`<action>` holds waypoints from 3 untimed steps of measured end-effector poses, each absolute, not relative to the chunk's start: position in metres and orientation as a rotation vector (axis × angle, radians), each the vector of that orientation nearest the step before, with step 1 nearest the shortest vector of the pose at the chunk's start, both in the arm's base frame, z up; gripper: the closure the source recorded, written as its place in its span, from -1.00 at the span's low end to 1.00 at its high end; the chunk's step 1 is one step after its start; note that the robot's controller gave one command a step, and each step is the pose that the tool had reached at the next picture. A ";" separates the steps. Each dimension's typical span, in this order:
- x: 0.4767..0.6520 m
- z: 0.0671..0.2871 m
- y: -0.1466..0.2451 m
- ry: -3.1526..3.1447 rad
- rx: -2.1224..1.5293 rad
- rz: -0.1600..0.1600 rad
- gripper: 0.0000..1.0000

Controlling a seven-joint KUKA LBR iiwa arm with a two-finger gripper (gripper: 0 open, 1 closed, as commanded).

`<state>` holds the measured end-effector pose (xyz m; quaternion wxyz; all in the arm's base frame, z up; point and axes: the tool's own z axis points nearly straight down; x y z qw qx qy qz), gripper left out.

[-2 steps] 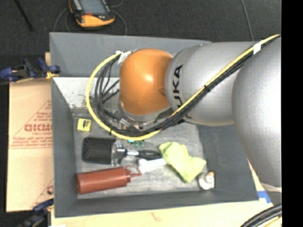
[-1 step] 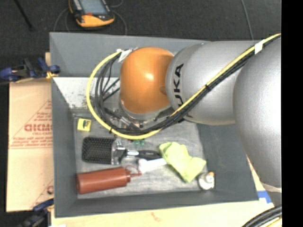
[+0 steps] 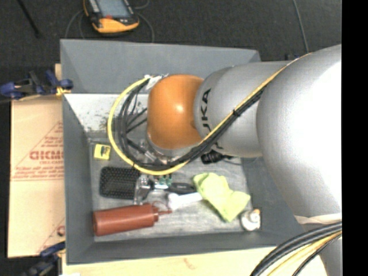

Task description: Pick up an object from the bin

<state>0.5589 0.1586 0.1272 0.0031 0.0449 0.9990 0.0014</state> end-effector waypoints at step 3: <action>0.602 0.075 0.155 3.064 0.737 0.006 -1.00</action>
Offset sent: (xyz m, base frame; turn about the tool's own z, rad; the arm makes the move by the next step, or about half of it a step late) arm 0.0223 -0.0123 -0.0572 0.1303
